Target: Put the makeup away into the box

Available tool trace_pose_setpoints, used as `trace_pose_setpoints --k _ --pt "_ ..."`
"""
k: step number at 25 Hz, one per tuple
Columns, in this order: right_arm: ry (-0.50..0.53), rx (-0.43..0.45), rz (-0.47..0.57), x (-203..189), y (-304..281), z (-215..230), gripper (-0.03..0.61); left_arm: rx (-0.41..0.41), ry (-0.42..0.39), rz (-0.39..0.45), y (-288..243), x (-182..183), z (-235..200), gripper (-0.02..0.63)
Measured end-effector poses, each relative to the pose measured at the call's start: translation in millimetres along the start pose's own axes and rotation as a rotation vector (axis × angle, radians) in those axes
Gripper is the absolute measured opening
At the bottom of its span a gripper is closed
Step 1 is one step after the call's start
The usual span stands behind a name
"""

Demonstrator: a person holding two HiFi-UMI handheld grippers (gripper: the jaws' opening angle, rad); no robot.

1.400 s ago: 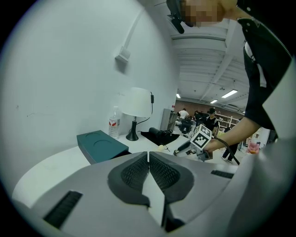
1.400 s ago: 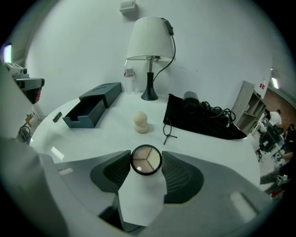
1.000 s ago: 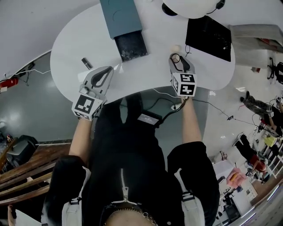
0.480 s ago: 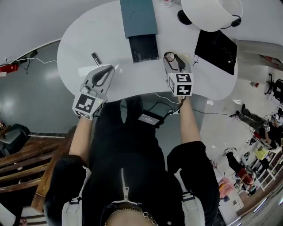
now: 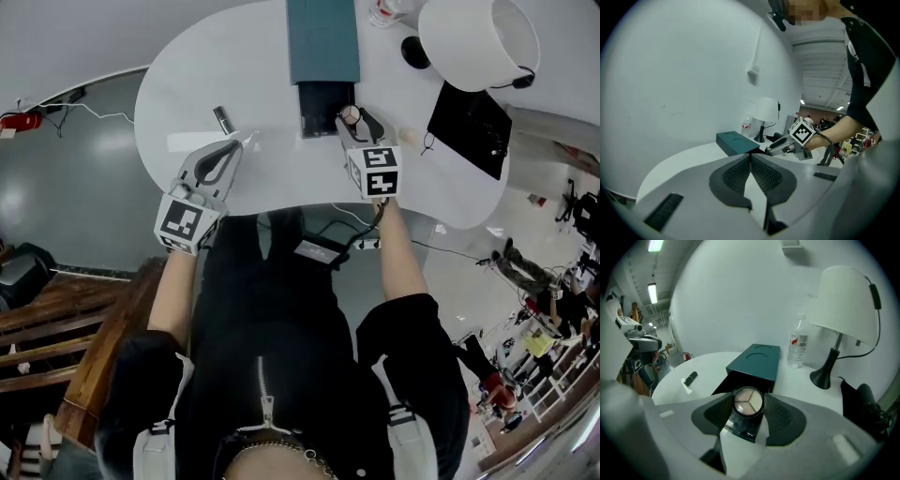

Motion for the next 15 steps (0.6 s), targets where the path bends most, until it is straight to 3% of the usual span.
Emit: trace_pose_setpoints --k 15 --pt "0.076 0.076 -0.068 27 -54 -31 0.21 0.087 0.053 0.011 34 -6 -36 0.014"
Point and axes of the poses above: the fingertips, and each gripper's own axes: y backward along the fingers, z to its right, x out of its top, the point moved 5 cm from there along y, backward along the fingers, and after that the axes turned 14 degrees about y, right-handed, at the moved point
